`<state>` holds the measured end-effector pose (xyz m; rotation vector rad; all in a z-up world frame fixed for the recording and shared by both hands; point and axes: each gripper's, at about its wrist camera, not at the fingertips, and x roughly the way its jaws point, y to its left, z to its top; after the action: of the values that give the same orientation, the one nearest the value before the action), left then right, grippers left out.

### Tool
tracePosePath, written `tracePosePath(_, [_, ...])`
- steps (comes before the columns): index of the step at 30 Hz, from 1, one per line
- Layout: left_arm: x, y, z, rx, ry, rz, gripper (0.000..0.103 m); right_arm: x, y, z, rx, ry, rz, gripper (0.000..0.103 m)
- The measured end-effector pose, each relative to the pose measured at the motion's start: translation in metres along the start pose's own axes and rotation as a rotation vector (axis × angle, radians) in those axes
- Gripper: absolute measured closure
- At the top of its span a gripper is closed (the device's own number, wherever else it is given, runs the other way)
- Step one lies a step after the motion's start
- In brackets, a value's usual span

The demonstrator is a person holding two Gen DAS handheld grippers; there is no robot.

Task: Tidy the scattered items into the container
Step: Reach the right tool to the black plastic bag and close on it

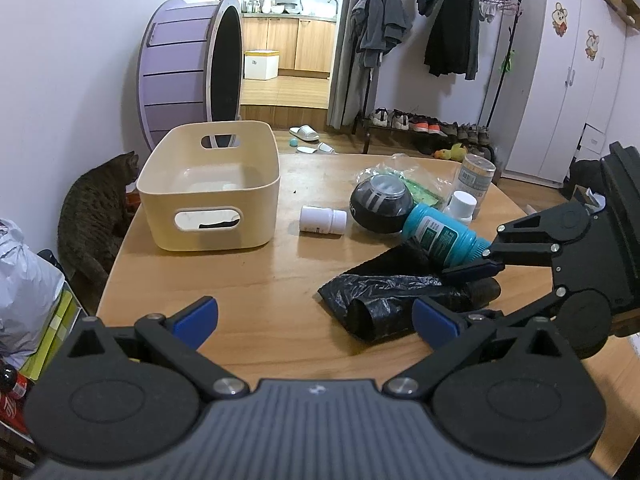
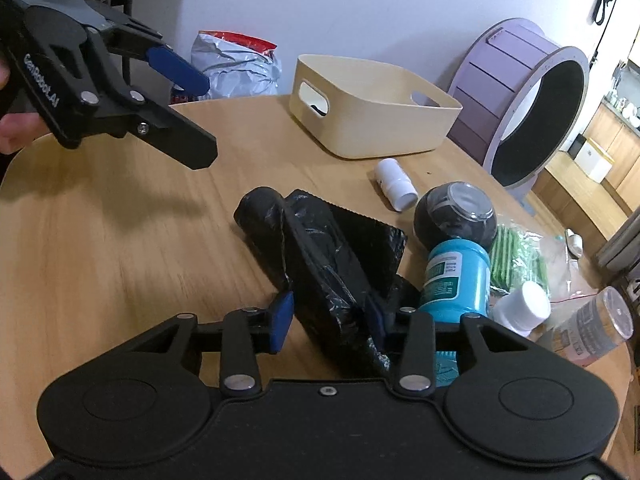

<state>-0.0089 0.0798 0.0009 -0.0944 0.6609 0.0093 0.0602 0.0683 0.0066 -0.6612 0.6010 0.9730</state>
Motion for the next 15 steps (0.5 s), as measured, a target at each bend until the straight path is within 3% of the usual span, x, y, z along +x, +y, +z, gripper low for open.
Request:
tracePosePath(5, [0.002,0.002,-0.001,-0.001,0.01,-0.041,0.0,0.005,-0.001,-0.001,-0.007,-0.007,-0.005,0.062])
tracePosePath(13, [0.004,-0.006,-0.005,0.051,0.031,-0.094,0.0,-0.001,-0.008,-0.001,0.023,-0.037,0.014,0.081])
tracePosePath(15, [0.004,-0.005,-0.005,0.047,0.031,-0.091,0.0,-0.004,-0.011,0.0,0.05,-0.055,0.014,0.081])
